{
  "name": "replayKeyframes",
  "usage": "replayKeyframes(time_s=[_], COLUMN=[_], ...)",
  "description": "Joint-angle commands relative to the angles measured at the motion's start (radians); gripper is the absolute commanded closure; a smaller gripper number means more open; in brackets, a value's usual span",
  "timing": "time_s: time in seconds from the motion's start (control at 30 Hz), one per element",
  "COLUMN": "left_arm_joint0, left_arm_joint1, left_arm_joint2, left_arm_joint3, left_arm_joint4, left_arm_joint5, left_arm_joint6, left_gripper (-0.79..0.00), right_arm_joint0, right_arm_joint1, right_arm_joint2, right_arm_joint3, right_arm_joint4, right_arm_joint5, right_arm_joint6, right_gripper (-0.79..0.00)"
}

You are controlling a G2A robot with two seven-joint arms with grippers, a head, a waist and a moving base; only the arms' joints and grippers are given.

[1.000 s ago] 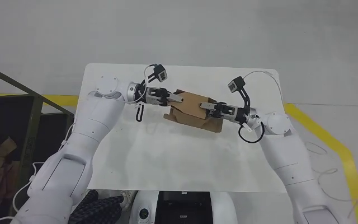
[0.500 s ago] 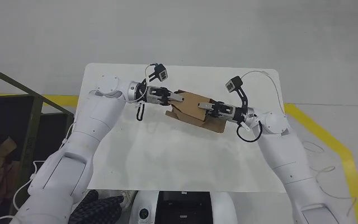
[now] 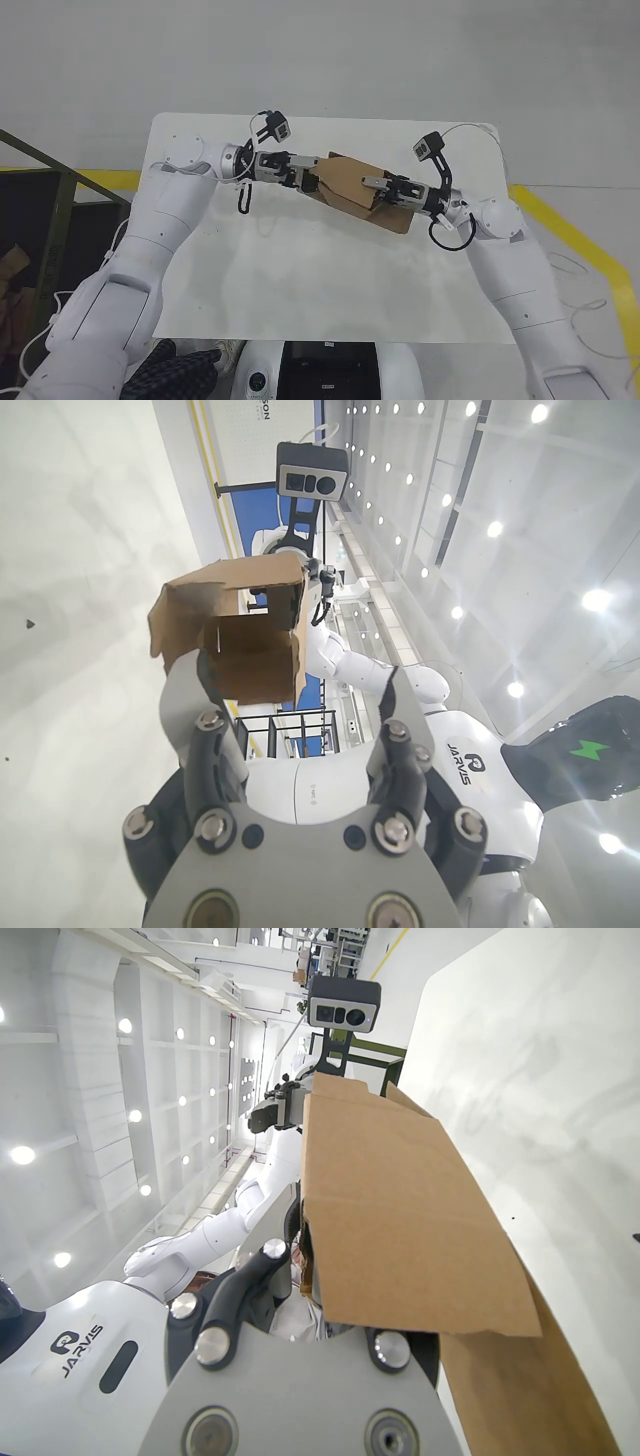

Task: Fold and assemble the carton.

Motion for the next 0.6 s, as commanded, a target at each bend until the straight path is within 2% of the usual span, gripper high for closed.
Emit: replayKeyframes(time_s=[0.0, 0.3, 0.57], left_arm_joint0=[0.008, 0.064, 0.079], left_arm_joint1=[0.008, 0.033, 0.032], left_arm_joint2=[-0.014, -0.061, -0.059], left_arm_joint3=[-0.004, -0.067, -0.125], left_arm_joint4=[0.008, -0.032, -0.078], left_arm_joint5=[0.000, 0.010, 0.013], left_arm_joint6=[-0.007, -0.010, -0.010], left_gripper=[-0.785, -0.785, -0.785], right_arm_joint0=[-0.004, -0.021, -0.036], right_arm_joint1=[0.005, 0.026, 0.026], right_arm_joint2=[0.013, 0.044, 0.016], right_arm_joint3=[-0.005, -0.017, -0.018], right_arm_joint4=[-0.018, -0.076, -0.090], right_arm_joint5=[-0.005, -0.023, -0.031], right_arm_joint6=[-0.002, 0.078, 0.061], right_gripper=[0.000, 0.000, 0.000])
